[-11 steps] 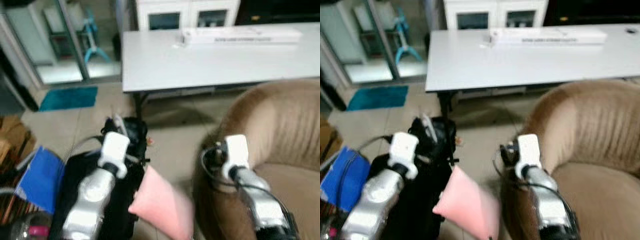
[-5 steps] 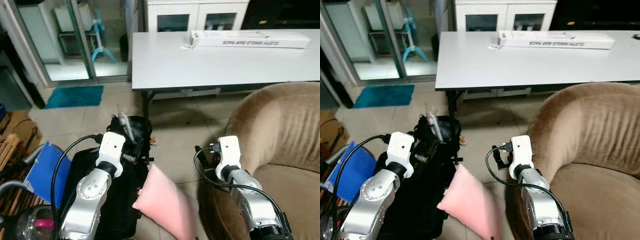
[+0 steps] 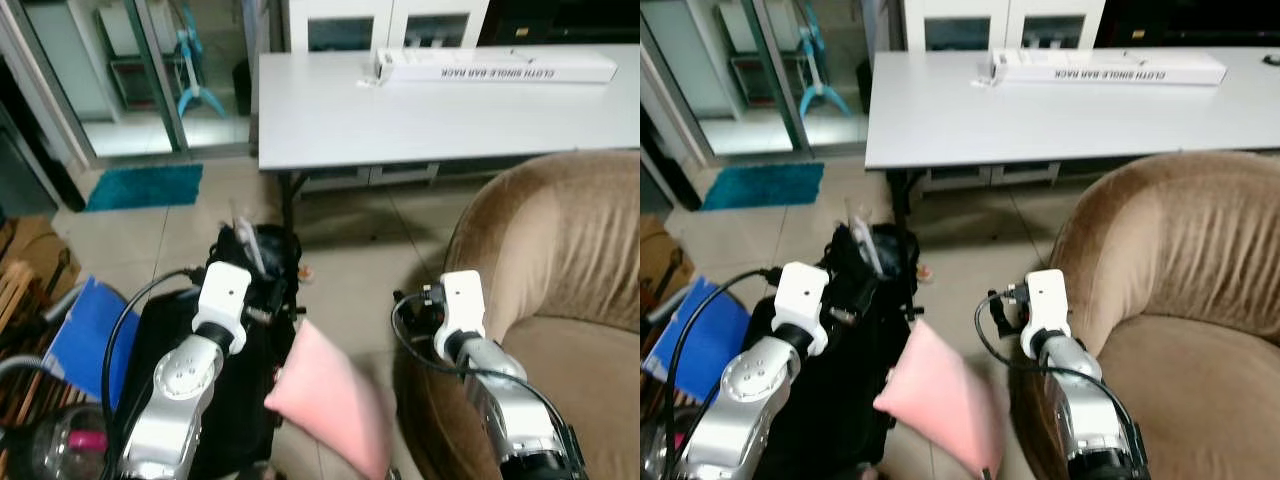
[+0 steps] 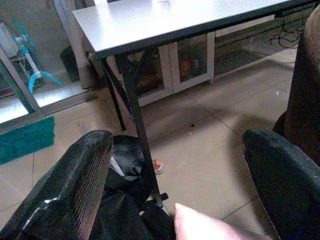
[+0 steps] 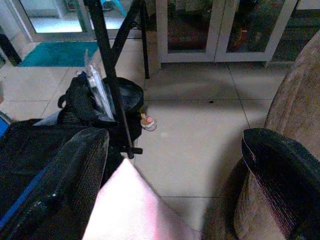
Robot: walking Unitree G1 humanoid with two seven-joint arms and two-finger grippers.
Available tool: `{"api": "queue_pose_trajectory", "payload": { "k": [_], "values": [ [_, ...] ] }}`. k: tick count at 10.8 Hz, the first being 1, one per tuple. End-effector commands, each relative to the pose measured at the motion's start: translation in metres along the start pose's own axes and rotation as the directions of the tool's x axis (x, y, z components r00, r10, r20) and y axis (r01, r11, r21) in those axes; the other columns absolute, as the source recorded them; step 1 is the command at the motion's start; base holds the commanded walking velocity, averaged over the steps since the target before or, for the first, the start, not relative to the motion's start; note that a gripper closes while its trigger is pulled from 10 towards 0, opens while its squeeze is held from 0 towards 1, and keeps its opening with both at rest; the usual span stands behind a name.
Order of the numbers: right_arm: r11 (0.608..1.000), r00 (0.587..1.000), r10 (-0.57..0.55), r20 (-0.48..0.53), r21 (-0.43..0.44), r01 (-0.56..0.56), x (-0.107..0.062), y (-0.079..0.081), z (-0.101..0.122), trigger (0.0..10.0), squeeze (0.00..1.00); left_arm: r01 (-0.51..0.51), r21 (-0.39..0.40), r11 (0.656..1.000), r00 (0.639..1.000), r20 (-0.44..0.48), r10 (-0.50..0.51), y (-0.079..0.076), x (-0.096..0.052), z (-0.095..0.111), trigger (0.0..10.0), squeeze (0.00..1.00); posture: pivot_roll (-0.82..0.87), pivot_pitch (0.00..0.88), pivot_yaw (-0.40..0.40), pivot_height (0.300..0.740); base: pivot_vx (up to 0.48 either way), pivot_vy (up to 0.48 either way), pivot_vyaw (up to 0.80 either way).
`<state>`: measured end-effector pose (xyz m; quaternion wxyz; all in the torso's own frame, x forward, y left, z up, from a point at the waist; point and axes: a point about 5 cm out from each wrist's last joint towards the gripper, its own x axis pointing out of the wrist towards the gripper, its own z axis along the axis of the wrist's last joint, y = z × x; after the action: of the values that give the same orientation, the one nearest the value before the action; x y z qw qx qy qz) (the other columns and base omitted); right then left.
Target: Move the pillow to the sofa from floor
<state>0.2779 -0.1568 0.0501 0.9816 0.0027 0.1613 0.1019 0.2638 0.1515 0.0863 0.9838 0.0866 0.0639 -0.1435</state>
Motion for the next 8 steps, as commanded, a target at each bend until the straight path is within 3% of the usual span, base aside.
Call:
{"api": "queue_pose_trajectory", "payload": {
  "k": [1,8],
  "values": [
    [1.000,1.000,-0.007,-0.001,0.014,0.007,-0.0003,-0.0007,0.0009,10.0,0.00,0.000,0.018,1.000,1.000,-0.010,0.000,0.0015,0.0013,-0.0004,10.0,0.00,0.05,0.000,0.023,0.679,0.000,0.000,0.00],
    [1.000,1.000,-0.023,-0.012,0.004,0.023,-0.0002,-0.0029,-0.0001,10.0,0.00,-0.015,0.020,1.000,1.000,-0.020,0.015,0.0032,0.0031,-0.0007,10.0,0.00,0.05,0.000,0.027,0.679,0.000,0.000,0.00]
  ]
}}
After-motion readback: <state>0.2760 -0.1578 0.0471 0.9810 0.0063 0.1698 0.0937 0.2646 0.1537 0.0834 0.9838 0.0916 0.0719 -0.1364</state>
